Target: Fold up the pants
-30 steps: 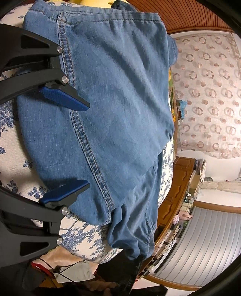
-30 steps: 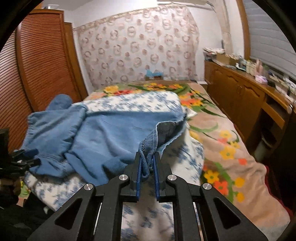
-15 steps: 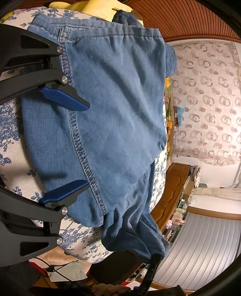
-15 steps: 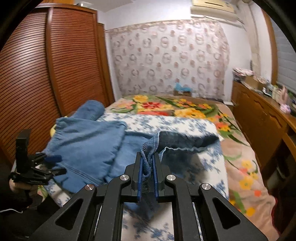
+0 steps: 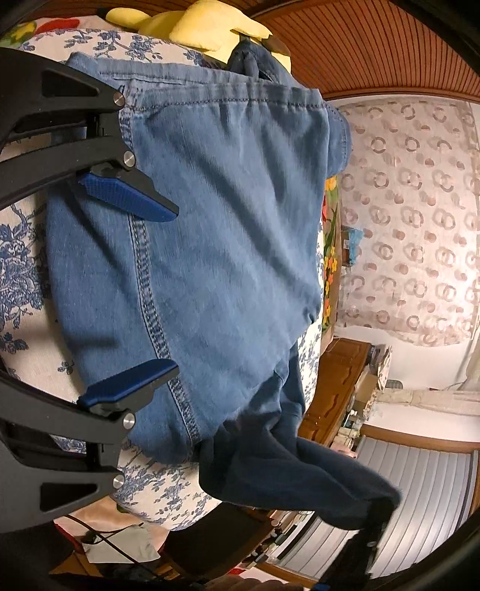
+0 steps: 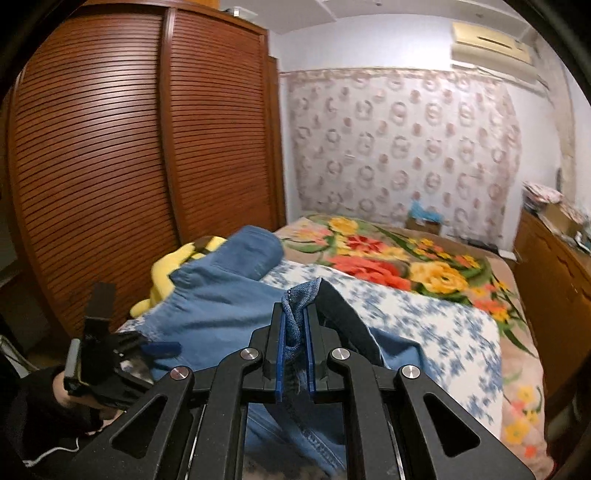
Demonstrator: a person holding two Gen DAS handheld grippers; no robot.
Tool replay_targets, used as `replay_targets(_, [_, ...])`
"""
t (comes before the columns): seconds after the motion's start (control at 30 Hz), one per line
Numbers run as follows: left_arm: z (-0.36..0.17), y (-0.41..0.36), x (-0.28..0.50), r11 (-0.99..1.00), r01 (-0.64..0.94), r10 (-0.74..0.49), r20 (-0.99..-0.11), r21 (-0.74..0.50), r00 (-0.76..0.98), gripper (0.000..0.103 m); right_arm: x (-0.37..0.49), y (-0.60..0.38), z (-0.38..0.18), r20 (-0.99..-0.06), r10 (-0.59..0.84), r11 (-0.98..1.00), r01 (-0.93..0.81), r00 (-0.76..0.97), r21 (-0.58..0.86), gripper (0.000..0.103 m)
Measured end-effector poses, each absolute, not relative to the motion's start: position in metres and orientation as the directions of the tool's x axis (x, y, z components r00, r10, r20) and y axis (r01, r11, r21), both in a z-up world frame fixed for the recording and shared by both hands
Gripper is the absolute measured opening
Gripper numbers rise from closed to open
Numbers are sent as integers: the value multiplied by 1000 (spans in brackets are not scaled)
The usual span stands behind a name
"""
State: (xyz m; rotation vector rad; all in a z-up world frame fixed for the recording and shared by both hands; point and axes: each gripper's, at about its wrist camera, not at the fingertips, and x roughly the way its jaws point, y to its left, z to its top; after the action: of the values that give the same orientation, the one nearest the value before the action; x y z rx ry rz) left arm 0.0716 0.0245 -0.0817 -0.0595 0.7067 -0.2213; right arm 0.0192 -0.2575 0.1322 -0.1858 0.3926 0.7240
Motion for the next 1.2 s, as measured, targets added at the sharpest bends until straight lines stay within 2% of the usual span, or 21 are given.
replay_targets(0.5, [-87,38,71,979,150,-204,-642,-138,739,77,51,-228,107,-494,659,646,-763,567,-13,9])
replay_targets(0.8, [-83,47,67,980,135,-197,-633,-145,748,77,54,-223,118,-501,645,645,-763,577,-49,35])
replay_targets(1.2, [-71,43,57,976,165,-220,-606,-145,764,77,30,-250,98,-507,563,726,-684,653,-75,51])
